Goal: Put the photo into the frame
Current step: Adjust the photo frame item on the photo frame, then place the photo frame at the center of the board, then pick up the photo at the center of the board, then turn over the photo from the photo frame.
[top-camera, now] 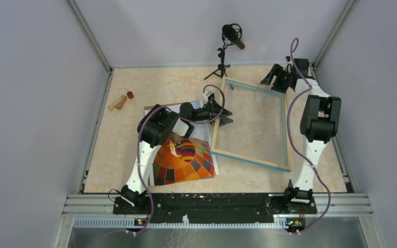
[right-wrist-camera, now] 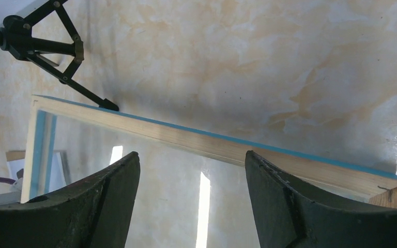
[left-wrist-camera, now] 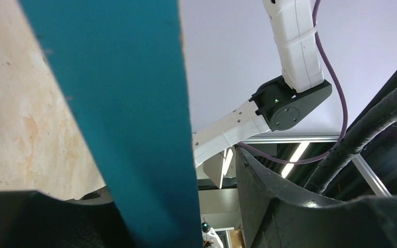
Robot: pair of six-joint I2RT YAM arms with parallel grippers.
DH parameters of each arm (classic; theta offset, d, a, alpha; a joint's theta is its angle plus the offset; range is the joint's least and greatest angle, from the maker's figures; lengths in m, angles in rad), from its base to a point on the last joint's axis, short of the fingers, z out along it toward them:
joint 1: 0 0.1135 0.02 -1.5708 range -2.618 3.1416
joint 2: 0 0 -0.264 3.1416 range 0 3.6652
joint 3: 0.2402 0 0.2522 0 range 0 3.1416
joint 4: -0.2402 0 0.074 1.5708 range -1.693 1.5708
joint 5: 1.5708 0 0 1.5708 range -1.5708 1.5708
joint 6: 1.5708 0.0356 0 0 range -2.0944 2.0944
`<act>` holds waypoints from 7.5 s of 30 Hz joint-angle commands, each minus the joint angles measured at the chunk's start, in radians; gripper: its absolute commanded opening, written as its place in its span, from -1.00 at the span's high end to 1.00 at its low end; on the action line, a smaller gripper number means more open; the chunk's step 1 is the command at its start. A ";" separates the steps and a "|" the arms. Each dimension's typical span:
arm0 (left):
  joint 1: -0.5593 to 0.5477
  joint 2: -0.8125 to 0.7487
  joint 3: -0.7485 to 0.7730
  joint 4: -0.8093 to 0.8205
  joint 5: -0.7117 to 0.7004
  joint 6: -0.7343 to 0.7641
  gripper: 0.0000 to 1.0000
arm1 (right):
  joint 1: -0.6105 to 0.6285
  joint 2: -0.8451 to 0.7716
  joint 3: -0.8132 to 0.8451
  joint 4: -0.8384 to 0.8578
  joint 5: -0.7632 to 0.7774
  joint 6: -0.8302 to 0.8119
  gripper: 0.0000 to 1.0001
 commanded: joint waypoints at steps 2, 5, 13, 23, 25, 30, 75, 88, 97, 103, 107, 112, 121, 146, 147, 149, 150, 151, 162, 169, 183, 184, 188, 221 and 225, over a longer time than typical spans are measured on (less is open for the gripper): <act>0.009 0.007 0.009 0.183 -0.021 0.026 -0.10 | 0.015 -0.028 -0.039 -0.122 -0.040 -0.010 -0.46; 0.009 0.013 0.010 0.181 -0.022 0.027 -0.09 | 0.015 -0.037 -0.046 -0.143 -0.037 -0.015 -0.46; 0.009 0.019 0.009 0.179 -0.023 0.028 -0.08 | 0.015 -0.065 -0.062 -0.166 -0.056 -0.025 -0.45; 0.012 0.005 -0.035 0.093 -0.012 0.078 -0.33 | 0.015 -0.210 -0.003 -0.236 0.047 -0.037 -0.54; 0.013 -0.014 -0.048 0.011 -0.003 0.130 -0.42 | 0.013 -0.262 -0.013 -0.244 0.074 -0.037 -0.56; 0.013 -0.133 -0.061 -0.465 -0.009 0.433 -0.73 | 0.008 -0.392 -0.104 -0.242 0.106 -0.034 -0.60; -0.300 -1.232 -0.034 -2.205 -1.194 1.514 -0.96 | 0.239 -1.146 -0.837 -0.258 0.094 0.077 -0.65; -0.272 -1.452 -0.473 -2.206 -1.257 1.107 -0.96 | 0.904 -0.829 -0.877 0.137 0.298 0.388 -0.58; -0.224 -1.372 -0.630 -1.894 -1.022 0.956 -0.96 | 0.920 -0.779 -1.032 0.326 0.287 0.543 -0.35; -0.178 -1.350 -0.743 -1.786 -0.938 0.850 -0.96 | 0.916 -0.799 -1.104 0.337 0.252 0.514 -0.35; -0.174 -1.354 -0.781 -1.772 -0.950 0.818 -0.96 | 0.897 -0.790 -1.146 0.398 0.195 0.507 -0.36; -0.173 -1.354 -0.794 -1.800 -0.965 0.813 -0.96 | 0.885 -0.735 -1.184 0.573 0.068 0.544 -0.36; -0.173 -1.334 -0.814 -1.797 -0.966 0.818 -0.96 | 0.886 -0.720 -1.236 0.808 -0.043 0.663 -0.35; -0.173 -1.353 -0.827 -1.808 -0.971 0.849 -0.96 | 0.800 -0.612 -1.132 0.861 -0.154 0.602 -0.56; -0.173 -1.354 -0.826 -1.807 -0.971 0.853 -0.96 | 0.800 -0.598 -1.127 0.874 -0.153 0.615 -0.53; -0.173 -1.357 -0.826 -1.801 -0.968 0.863 -0.96 | 0.800 -0.569 -1.116 0.897 -0.146 0.640 -0.48; -0.173 -1.359 -0.825 -1.796 -0.967 0.870 -0.96 | 0.801 -0.554 -1.110 0.908 -0.143 0.651 -0.43; -0.173 -1.363 -0.823 -1.792 -0.964 0.881 -0.96 | 0.802 -0.539 -1.104 0.918 -0.130 0.661 -0.36; -0.173 -1.441 -0.762 -1.781 -0.872 1.023 -0.96 | 0.835 -0.396 -0.962 0.880 0.058 0.657 0.38; -0.173 -1.612 -0.655 -1.788 -0.775 1.202 -0.96 | 0.807 -0.566 -0.881 0.450 0.108 0.391 1.00; -0.173 -1.664 -0.424 -1.836 -0.796 1.493 -0.96 | 0.579 -1.182 -0.534 -0.699 0.814 -0.174 1.00; -0.172 -1.662 -0.415 -1.838 -0.794 1.512 -0.96 | 0.579 -1.206 -0.499 -0.747 0.892 -0.206 1.00; -0.173 -1.673 -0.386 -1.845 -0.814 1.582 -0.97 | 0.579 -1.258 -0.354 -0.851 1.139 -0.333 1.00; -0.195 -1.745 -0.441 -1.854 -0.922 1.705 -0.97 | 0.749 -0.780 -0.653 -0.558 1.003 0.035 1.00; -0.194 -1.742 -0.440 -1.855 -0.920 1.705 -0.97 | 0.749 -0.759 -0.678 -0.507 1.041 0.032 1.00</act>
